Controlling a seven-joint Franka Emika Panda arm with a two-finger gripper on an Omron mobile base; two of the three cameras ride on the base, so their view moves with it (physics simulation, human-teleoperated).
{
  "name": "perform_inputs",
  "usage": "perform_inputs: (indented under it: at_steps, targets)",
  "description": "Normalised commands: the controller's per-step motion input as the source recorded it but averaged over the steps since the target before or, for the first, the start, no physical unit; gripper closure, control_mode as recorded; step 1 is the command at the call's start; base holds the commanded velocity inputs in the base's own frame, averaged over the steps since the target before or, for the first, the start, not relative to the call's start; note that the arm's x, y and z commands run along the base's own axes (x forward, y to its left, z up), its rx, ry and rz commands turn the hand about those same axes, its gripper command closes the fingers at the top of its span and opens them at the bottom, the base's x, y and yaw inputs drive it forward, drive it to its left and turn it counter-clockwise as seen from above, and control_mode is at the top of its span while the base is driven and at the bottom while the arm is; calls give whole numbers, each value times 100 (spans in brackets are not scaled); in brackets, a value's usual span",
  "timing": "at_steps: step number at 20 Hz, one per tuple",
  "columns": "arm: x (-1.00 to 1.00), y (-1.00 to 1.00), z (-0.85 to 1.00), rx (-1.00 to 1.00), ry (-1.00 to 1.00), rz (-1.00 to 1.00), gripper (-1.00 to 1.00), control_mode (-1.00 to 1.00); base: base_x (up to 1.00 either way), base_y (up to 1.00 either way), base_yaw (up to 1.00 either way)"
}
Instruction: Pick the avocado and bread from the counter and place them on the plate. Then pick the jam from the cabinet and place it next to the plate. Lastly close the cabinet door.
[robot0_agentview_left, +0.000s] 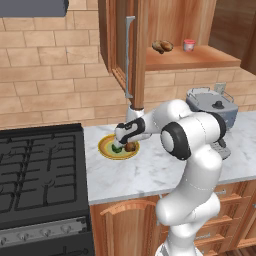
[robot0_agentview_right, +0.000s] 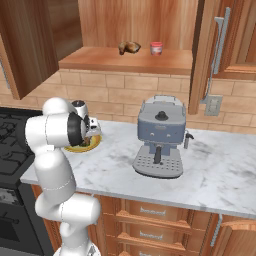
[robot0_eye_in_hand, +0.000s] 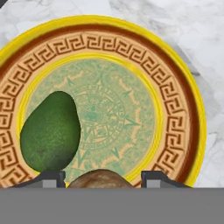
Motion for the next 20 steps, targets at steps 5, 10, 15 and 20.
perform_inputs:
  at_steps: [5, 10, 15, 20]
  targets:
    - [0, 0, -13, 0, 0, 5, 100, -100, 0, 0, 0]
    - [0, 0, -6, 0, 0, 5, -100, -100, 0, 0, 0]
    - [4, 2, 0, 0, -6, 5, -100, -100, 0, 0, 0]
    - [11, 7, 3, 0, -12, 4, -100, -100, 0, 0, 0]
